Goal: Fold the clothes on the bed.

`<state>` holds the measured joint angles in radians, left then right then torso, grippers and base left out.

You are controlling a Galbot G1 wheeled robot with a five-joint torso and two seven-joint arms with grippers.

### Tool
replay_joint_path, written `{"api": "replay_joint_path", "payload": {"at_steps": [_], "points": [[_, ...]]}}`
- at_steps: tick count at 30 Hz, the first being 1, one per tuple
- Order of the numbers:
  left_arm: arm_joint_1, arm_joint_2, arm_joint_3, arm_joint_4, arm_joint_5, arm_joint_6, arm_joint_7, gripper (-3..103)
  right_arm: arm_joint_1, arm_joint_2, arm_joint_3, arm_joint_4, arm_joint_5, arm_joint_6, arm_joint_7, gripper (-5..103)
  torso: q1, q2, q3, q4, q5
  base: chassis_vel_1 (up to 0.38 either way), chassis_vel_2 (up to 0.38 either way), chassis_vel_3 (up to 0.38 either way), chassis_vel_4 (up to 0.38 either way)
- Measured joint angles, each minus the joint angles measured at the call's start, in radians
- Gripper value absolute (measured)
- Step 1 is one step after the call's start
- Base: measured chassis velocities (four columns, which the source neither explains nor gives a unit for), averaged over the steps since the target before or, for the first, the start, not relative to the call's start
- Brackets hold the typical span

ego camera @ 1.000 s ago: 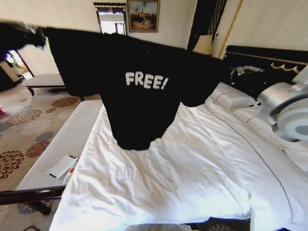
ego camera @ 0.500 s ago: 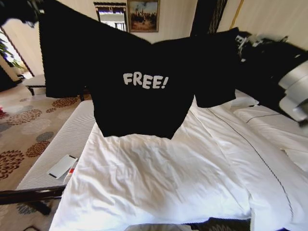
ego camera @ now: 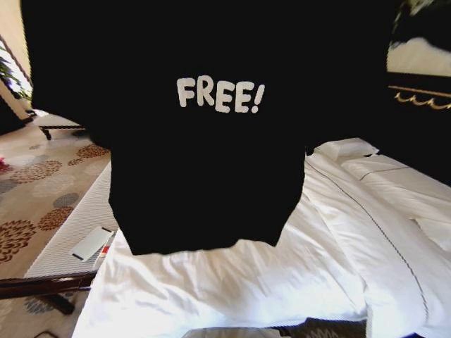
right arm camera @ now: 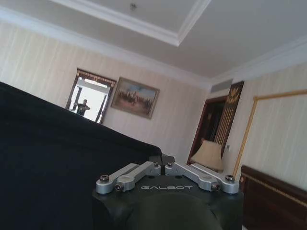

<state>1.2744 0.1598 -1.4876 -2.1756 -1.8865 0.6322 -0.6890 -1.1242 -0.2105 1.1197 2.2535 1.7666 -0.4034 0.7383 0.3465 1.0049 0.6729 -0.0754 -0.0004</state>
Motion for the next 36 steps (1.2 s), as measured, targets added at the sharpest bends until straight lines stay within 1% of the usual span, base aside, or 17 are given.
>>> {"api": "replay_joint_path", "payload": {"at_steps": [1,3,4,5,6,7,9,10,11,12,14,16,18,20,26,29,36], "points": [[0.115,-0.025,0.004,0.01,0.09,-0.002,0.036,0,-0.115,0.033,-0.004,-0.029,-0.086,0.003,-0.044,0,0.0,0.0,0.0,0.0004,0.0006,0.0,0.0,0.0,0.0],[0.282,-0.062,0.015,0.013,0.213,-0.012,0.098,0,-0.29,0.083,-0.01,-0.074,-0.232,0.023,-0.124,0,0.001,0.0,0.001,0.0004,0.0003,0.0,0.0,0.0,0.0],[0.282,-0.062,0.015,0.013,0.213,-0.012,0.098,0,-0.29,0.083,-0.01,-0.074,-0.232,0.023,-0.124,0,0.001,0.0,0.001,0.0004,0.0003,0.0,0.0,0.0,0.0],[0.362,-0.077,0.018,0.013,0.277,-0.027,0.133,0,-0.376,0.107,-0.012,-0.095,-0.294,0.047,-0.172,0,0.001,-0.001,0.001,0.0001,0.0004,0.0,0.0,0.0,0.0],[0.382,-0.081,0.018,0.012,0.295,-0.032,0.143,0,-0.389,0.111,-0.013,-0.098,-0.303,0.052,-0.179,0,0.001,-0.001,0.001,0.0002,0.0005,0.0,0.0,0.0,0.0],[0.494,-0.105,0.022,-0.003,0.387,-0.062,0.191,0,-0.497,0.146,-0.026,-0.116,-0.371,0.093,-0.236,0,0.001,-0.001,0.001,0.0,0.0006,0.0,0.0,0.0,0.0],[0.58,-0.131,0.034,-0.027,0.47,-0.099,0.236,0,-0.581,0.179,-0.048,-0.121,-0.439,0.141,-0.307,0,0.001,0.0,0.0,-0.0004,0.0009,0.0,0.0,0.0,0.0],[0.58,-0.131,0.034,-0.027,0.47,-0.099,0.236,0,-0.581,0.179,-0.048,-0.121,-0.439,0.141,-0.307,0,0.001,0.0,0.0,-0.0004,0.0009,0.0,0.0,0.0,0.0],[0.6,-0.146,0.067,-0.041,0.501,-0.118,0.257,0,-0.603,0.19,-0.067,-0.121,-0.472,0.162,-0.337,0,0.0,0.0,0.0,-0.0004,0.0012,0.0,0.0,0.0,0.0],[0.603,-0.155,0.09,-0.048,0.518,-0.128,0.27,0,-0.611,0.2,-0.095,-0.119,-0.49,0.177,-0.357,0,0.0,0.0,0.0,0.0001,0.0,0.0,0.0,0.0,0.0],[0.588,-0.166,0.128,-0.068,0.548,-0.159,0.292,0,-0.586,0.218,-0.171,-0.108,-0.507,0.202,-0.397,0,0.0,0.0,0.0,0.0,0.0011,0.0,0.0,0.0,0.0],[0.585,-0.167,0.135,-0.073,0.552,-0.166,0.294,0,-0.575,0.22,-0.179,-0.106,-0.509,0.208,-0.405,0,0.0,0.0,0.0,0.0002,0.0009,0.0,0.0,0.0,0.0],[0.576,-0.159,0.154,-0.088,0.575,-0.195,0.297,0,-0.555,0.214,-0.194,-0.114,-0.514,0.23,-0.431,0,0.0,0.0,0.0,0.0003,0.0,0.0,0.0,0.0,0.0],[0.574,-0.149,0.16,-0.088,0.597,-0.213,0.297,0,-0.551,0.206,-0.195,-0.131,-0.522,0.243,-0.443,0,0.0,0.0,0.0,0.0001,0.0007,0.0,0.0,0.0,0.0],[0.564,-0.141,0.151,-0.085,0.61,-0.221,0.297,0,-0.555,0.184,-0.179,-0.178,-0.541,0.284,-0.476,0,0.0,0.0,0.0,-0.0003,0.0008,0.0,0.0,0.0,0.0],[0.558,-0.124,0.136,-0.06,0.607,-0.237,0.302,0,-0.563,0.133,-0.14,-0.211,-0.512,0.329,-0.513,0,0.0,0.0,0.0,0.0,0.0003,0.0,0.0,0.0,0.0],[0.591,-0.101,0.131,-0.027,0.618,-0.248,0.303,0,-0.64,0.05,-0.072,-0.244,-0.5,0.362,-0.537,0,0.0,0.0,0.0,0.0002,0.0005,0.0,0.0,0.0,0.0]]}}
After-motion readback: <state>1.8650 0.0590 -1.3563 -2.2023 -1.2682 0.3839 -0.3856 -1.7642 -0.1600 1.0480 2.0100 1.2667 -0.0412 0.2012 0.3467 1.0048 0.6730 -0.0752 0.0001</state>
